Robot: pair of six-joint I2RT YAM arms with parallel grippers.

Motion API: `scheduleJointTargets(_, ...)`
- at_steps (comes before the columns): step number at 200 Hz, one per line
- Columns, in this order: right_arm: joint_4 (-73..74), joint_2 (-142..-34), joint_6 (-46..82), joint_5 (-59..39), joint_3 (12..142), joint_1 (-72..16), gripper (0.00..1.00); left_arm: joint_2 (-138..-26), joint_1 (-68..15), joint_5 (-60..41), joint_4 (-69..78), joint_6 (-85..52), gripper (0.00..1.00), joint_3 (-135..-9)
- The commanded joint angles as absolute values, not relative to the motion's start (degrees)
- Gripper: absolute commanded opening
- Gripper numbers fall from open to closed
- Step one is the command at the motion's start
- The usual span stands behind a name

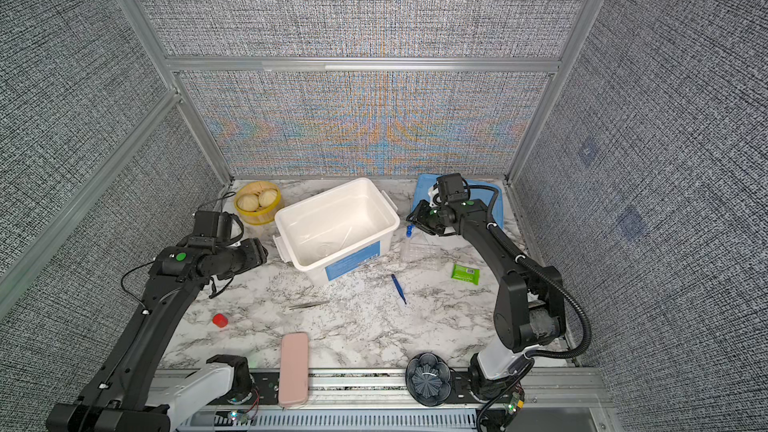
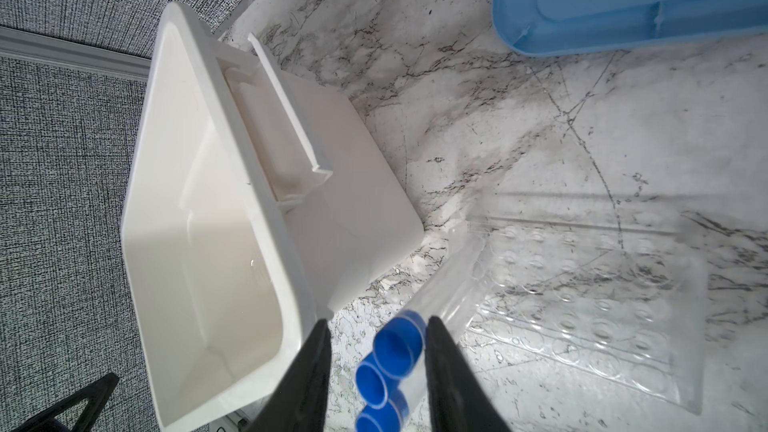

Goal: Organize the chemistry lab equipment
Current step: 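Lower the open right gripper over the blue-capped tubes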

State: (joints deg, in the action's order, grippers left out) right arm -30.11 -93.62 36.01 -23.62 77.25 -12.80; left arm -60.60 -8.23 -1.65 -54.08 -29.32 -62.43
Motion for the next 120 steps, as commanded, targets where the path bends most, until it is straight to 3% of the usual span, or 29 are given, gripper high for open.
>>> scheduleJointTargets(1, -29.9, -93.9, 35.6, -24.2, 77.9, -13.0, 0.34, -60.4, -8.2, -1.3, -54.4, -29.1, 0.67, -62.7)
scheduleJointTargets(81, -31.1, -93.3, 34.5, -23.0, 78.5, -13.8, 0.33, -59.0, -8.2, -0.5, -55.4, -29.1, 0.67, -62.8)
scheduleJointTargets(120, -33.9, -89.9, 32.0, -20.0, 79.5, -13.8, 0.4, -57.4, -8.2, 0.5, -56.7, -29.1, 0.68, -63.7)
